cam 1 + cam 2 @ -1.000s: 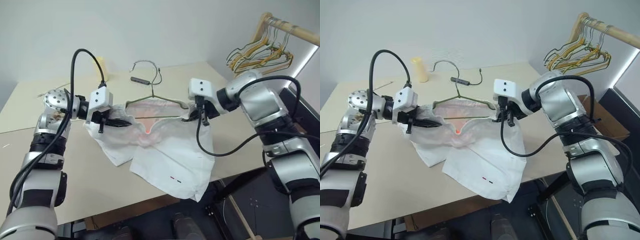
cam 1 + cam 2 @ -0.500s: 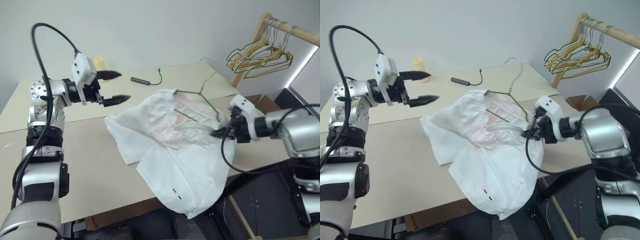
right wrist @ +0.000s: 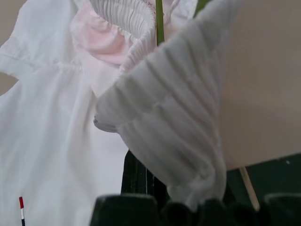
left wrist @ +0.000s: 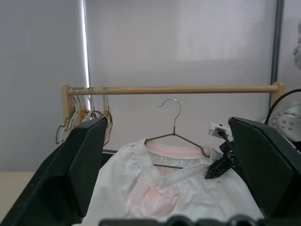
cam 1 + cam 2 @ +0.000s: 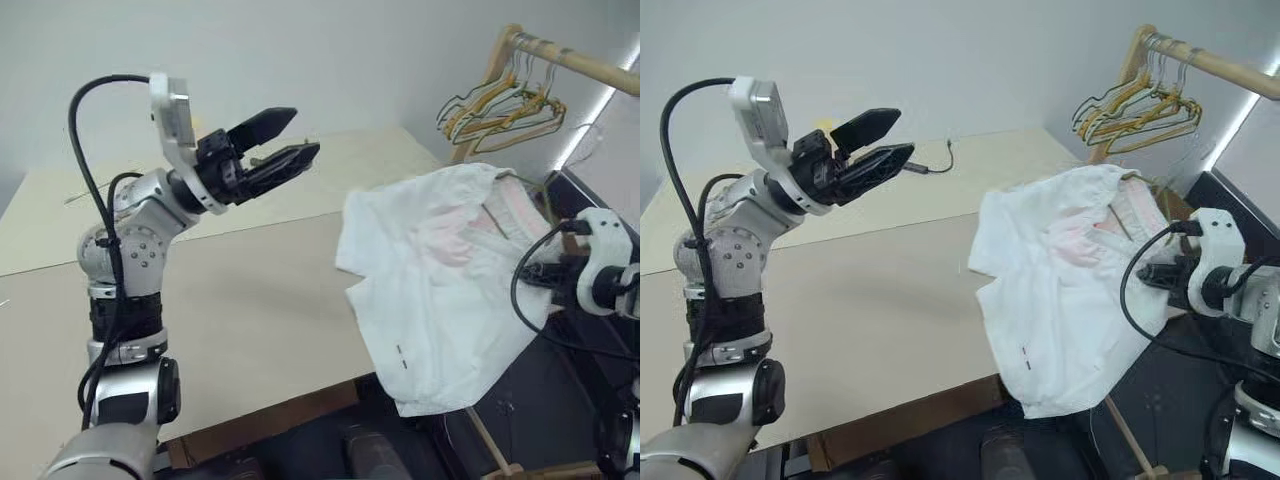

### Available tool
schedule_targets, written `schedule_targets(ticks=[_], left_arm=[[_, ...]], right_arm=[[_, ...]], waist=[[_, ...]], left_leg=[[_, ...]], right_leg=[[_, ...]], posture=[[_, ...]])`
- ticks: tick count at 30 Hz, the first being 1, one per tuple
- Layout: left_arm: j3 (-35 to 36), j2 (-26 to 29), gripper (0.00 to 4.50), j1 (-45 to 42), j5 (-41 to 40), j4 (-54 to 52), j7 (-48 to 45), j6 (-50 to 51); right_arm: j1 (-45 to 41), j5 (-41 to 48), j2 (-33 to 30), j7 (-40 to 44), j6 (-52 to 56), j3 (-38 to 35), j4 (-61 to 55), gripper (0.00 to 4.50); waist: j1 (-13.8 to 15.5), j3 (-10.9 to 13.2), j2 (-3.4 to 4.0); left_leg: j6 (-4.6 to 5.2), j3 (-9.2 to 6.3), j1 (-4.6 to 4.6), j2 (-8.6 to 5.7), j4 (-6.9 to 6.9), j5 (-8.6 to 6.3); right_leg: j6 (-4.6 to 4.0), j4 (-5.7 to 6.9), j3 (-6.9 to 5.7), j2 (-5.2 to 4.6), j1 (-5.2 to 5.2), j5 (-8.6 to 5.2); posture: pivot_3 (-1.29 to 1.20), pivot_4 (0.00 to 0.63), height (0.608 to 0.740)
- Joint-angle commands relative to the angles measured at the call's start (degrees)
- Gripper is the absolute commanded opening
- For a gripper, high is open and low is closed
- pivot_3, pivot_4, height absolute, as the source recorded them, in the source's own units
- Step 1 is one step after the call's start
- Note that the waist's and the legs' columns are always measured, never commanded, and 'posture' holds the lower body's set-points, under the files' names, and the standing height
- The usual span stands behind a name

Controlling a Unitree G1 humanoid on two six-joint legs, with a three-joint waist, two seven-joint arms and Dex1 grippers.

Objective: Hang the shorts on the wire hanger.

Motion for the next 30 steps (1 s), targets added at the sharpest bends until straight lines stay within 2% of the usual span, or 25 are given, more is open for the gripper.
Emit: schedule_targets(ticks=[1,5,18,30], left_arm=[[1.1,0.5,4.46,-0.3,-2.2,-2.8,1.6,0.4],[0.8,1.3,4.46,-0.7,-2.3,-2.0,1.9,0.2],[0.6,2.7,4.46,0.6,-2.9,-3.5,1.7,0.1],[0.8,3.0,4.46,1.1,-5.1,-6.6,3.4,0.1]], right_arm=[[-4.4,0.8,-3.2,-4.6,0.5,-3.9,4.3,0.0],[-8.5,-0.1,-5.1,-9.0,0.5,-3.9,10.0,0.0],[-22.8,-7.7,-5.5,-23.8,-0.8,-9.7,26.6,0.0],[-26.2,-11.7,-3.2,-34.5,-6.1,-19.3,35.6,0.0]], waist=[[-1.0,0.0,0.01],[-2.3,0.0,0.01],[-3.9,0.1,0.07],[-3.8,0.1,0.16]], left_leg=[[0.0,0.02,0.21,-0.01,-0.07,0.0],[0.06,0.09,0.68,-0.01,-0.21,-0.05],[0.23,0.28,0.68,-0.04,-0.33,-0.15],[0.25,0.29,0.67,-0.05,-0.36,-0.17]], right_leg=[[0.02,-0.06,0.01,0.0,0.22,-0.01],[0.4,-0.24,0.06,0.01,0.68,-0.26],[0.48,-0.48,0.3,-0.02,0.67,-0.22],[0.56,-0.58,0.32,-0.04,0.69,-0.24]], posture=[[-0.31,0.037,0.74],[-0.31,0.044,0.74],[-0.29,0.042,0.74],[-0.29,0.036,0.74]])
